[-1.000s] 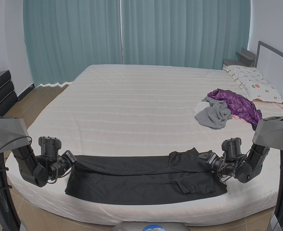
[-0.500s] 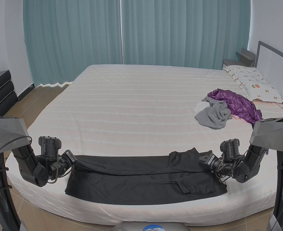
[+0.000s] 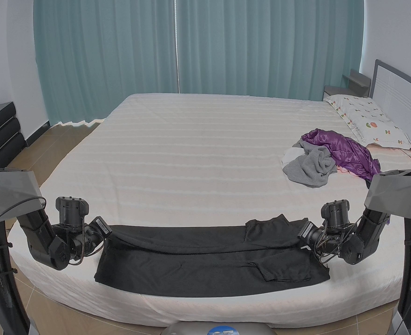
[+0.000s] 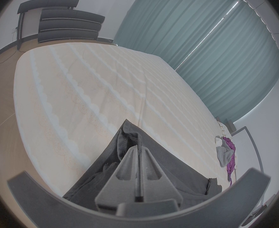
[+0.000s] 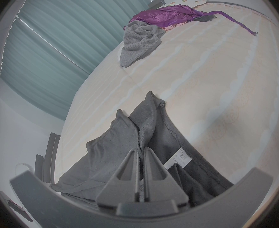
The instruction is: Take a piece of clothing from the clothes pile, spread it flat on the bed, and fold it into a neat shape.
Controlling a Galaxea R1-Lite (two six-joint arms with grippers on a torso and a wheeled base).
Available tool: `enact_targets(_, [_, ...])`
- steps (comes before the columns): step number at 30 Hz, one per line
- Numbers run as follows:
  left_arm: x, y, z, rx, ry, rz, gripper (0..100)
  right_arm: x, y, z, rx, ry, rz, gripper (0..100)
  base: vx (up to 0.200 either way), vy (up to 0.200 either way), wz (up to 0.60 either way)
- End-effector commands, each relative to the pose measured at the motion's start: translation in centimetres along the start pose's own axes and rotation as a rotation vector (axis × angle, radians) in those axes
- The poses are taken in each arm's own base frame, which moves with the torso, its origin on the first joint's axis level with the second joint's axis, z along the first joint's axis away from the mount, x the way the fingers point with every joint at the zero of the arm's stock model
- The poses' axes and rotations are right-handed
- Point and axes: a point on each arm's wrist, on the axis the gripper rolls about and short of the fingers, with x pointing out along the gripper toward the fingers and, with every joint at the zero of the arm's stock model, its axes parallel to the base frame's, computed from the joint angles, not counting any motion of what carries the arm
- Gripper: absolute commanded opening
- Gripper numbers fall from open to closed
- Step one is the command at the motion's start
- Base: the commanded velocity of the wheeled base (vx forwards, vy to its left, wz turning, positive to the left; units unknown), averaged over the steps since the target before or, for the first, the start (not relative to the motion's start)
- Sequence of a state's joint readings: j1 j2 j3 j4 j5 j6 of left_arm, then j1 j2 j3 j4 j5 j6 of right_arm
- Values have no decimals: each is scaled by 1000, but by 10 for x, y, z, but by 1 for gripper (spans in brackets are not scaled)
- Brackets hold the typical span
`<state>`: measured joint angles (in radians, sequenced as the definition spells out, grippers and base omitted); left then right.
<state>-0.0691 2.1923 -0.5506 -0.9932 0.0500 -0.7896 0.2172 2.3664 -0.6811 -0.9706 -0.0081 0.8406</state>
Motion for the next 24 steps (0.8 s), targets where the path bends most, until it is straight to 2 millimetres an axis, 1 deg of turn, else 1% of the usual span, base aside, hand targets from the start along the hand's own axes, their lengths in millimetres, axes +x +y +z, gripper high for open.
enact_targets(1, [3, -1, 5, -6, -16, -7, 0, -3, 3, 7, 7, -19, 16, 0, 0, 0, 0])
enact_targets(2, [3, -2, 6, -8, -20, -7, 0, -3, 3, 8, 11, -21, 18, 0, 0, 0, 0])
enact_targets(4, [6, -5, 16, -15, -45, -23, 0, -3, 7, 13, 16, -39, 32, 0, 0, 0, 0])
enact_targets(7, [13, -14, 32, -25, -92, -58, 0, 0, 18, 25, 26, -85, 72, 0, 0, 0, 0])
enact_targets(11, [20, -29, 50, -29, -134, -94, 0, 6, 31, 46, 39, -170, 113, 0, 0, 0, 0])
enact_targets(12, [25, -32, 56, -32, -148, -102, 0, 8, 38, 53, 42, -202, 132, 0, 0, 0, 0])
enact_targets(14, [29, -36, 61, -34, -167, -117, 0, 11, 43, 58, 43, -223, 150, 0, 0, 0, 0])
enact_targets(18, [40, -37, 63, -34, -178, -125, 0, 12, 49, 63, 42, -244, 175, 0, 0, 0, 0])
enact_targets(19, [46, -36, 61, -33, -173, -122, 0, 13, 51, 63, 41, -246, 179, 0, 0, 0, 0])
enact_targets(20, [47, -36, 60, -33, -172, -121, 0, 13, 50, 62, 41, -244, 179, 0, 0, 0, 0])
enact_targets(22, [56, -33, 57, -33, -164, -113, 0, 20, 47, 59, 41, -237, 169, 0, 0, 0, 0])
enact_targets(23, [56, -33, 57, -33, -164, -113, 0, 20, 47, 59, 41, -237, 169, 0, 0, 0, 0])
enact_targets(24, [59, -33, 57, -33, -168, -118, 0, 26, 45, 57, 40, -231, 162, 0, 0, 0, 0])
